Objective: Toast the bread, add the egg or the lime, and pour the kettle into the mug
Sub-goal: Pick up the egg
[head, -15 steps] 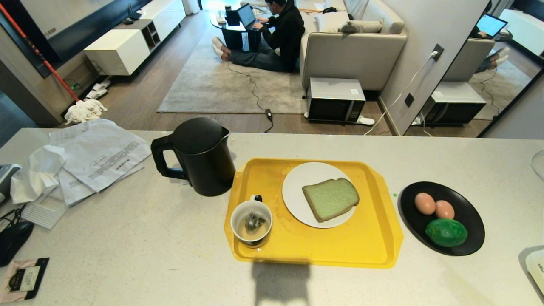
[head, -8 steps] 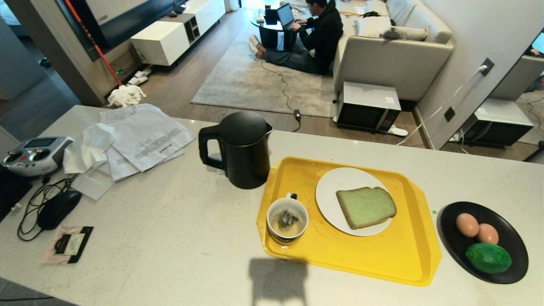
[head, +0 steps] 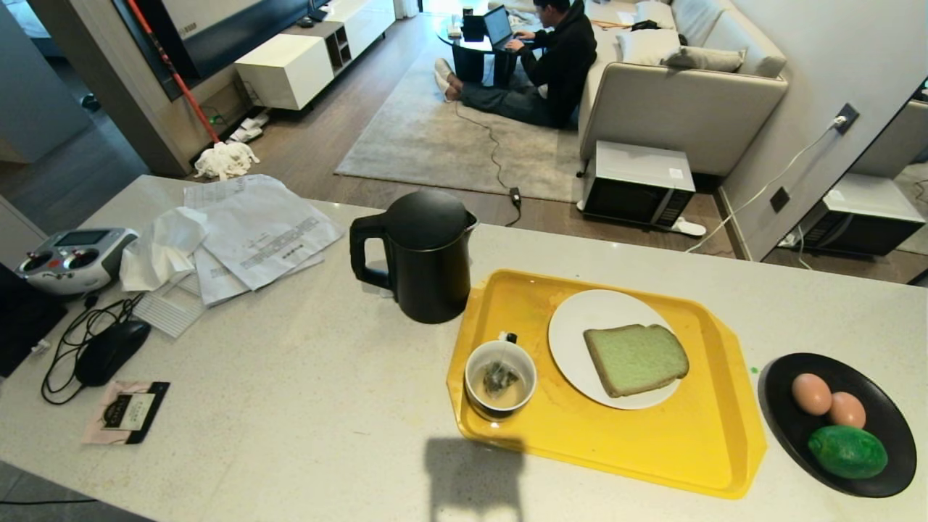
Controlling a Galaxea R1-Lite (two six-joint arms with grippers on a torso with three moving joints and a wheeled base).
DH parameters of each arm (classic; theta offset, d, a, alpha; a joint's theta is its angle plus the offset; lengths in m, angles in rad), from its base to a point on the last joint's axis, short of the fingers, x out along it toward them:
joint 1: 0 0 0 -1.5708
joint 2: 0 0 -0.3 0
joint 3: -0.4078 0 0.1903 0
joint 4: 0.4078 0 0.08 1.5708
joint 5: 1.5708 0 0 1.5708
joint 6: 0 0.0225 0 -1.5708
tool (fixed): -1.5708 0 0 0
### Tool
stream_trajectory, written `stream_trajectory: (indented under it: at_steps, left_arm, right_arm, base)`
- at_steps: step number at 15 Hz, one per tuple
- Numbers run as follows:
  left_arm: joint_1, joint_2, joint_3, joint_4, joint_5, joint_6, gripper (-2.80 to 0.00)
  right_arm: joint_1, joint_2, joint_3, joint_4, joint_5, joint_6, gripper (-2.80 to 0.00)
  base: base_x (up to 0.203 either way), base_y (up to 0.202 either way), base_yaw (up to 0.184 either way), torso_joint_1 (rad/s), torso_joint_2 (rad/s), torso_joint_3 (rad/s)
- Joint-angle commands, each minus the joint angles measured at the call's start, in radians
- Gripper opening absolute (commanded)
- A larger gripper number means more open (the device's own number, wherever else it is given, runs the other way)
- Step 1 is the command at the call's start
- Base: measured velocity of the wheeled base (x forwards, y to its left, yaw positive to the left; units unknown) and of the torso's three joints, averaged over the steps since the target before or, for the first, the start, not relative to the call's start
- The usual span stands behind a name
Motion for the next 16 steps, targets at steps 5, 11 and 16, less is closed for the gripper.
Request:
stream_trajectory:
  at_steps: [5,11,16]
  left_arm:
    - [0.000,0.001,0.000,0.000,0.000,0.000,-2.80]
    - [0.000,0.001,0.000,0.000,0.000,0.000,-2.80]
    - [0.000,0.001,0.000,0.000,0.000,0.000,-2.80]
  right_arm:
    - [0.000,0.001,0.002,0.001,0.000,-0.002,-2.80]
    - [0.000,0.001,0.002,0.001,0.002,-0.006,-2.80]
    - [0.000,0.001,0.002,0.001,0.002,-0.008,-2.80]
  base:
    - [0.002,0.002,-0.020,0.000,0.00,0.001]
    - [0.002,0.008,-0.192,0.002,0.00,0.000]
    - [0.000,0.001,-0.037,0.000,0.00,0.003]
